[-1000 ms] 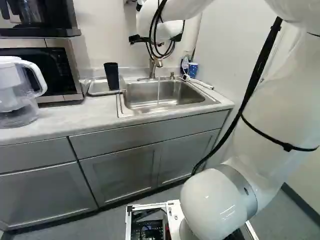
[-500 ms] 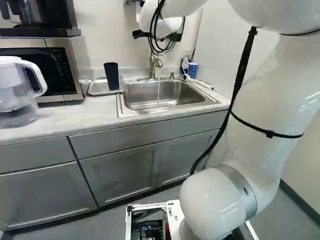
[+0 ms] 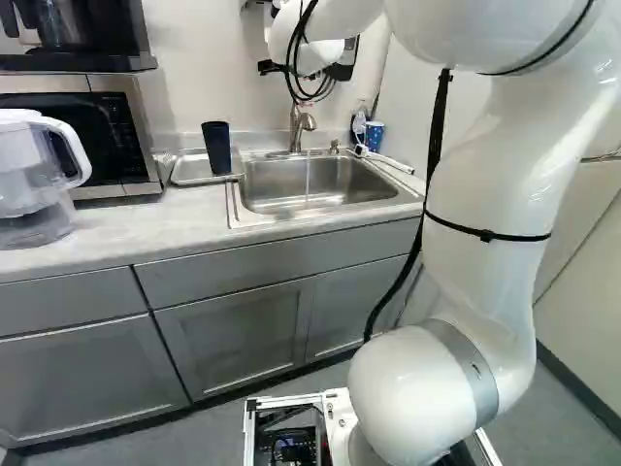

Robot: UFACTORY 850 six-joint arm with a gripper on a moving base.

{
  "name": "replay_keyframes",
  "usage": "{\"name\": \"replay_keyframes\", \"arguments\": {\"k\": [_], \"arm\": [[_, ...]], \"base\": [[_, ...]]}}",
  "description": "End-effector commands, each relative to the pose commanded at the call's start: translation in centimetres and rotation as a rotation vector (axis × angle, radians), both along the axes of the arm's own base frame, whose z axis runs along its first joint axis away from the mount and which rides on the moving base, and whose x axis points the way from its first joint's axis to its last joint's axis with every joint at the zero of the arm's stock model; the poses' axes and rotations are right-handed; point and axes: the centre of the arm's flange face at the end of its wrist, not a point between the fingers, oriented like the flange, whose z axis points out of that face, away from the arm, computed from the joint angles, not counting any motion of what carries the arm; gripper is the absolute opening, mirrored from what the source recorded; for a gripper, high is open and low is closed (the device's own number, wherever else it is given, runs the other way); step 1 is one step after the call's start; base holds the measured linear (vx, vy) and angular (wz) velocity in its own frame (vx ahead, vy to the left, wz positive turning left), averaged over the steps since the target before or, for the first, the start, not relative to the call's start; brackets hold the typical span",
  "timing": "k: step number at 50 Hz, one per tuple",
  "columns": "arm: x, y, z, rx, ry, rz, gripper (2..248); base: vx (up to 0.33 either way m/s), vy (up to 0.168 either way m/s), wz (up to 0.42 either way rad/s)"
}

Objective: Rinse the cup and place it in the tray

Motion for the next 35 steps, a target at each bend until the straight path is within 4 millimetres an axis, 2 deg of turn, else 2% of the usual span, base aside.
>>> {"name": "replay_keyframes", "arguments": {"k": [12, 35], "arm": [[2.3, 0.1, -0.2, 0.002, -0.008, -0.006, 247], [3.2, 0.1, -0.4, -0.001, 0.005, -0.007, 247]], "base": [[0.000, 0.000, 0.000], [0.000, 0.000, 0.000]]}}
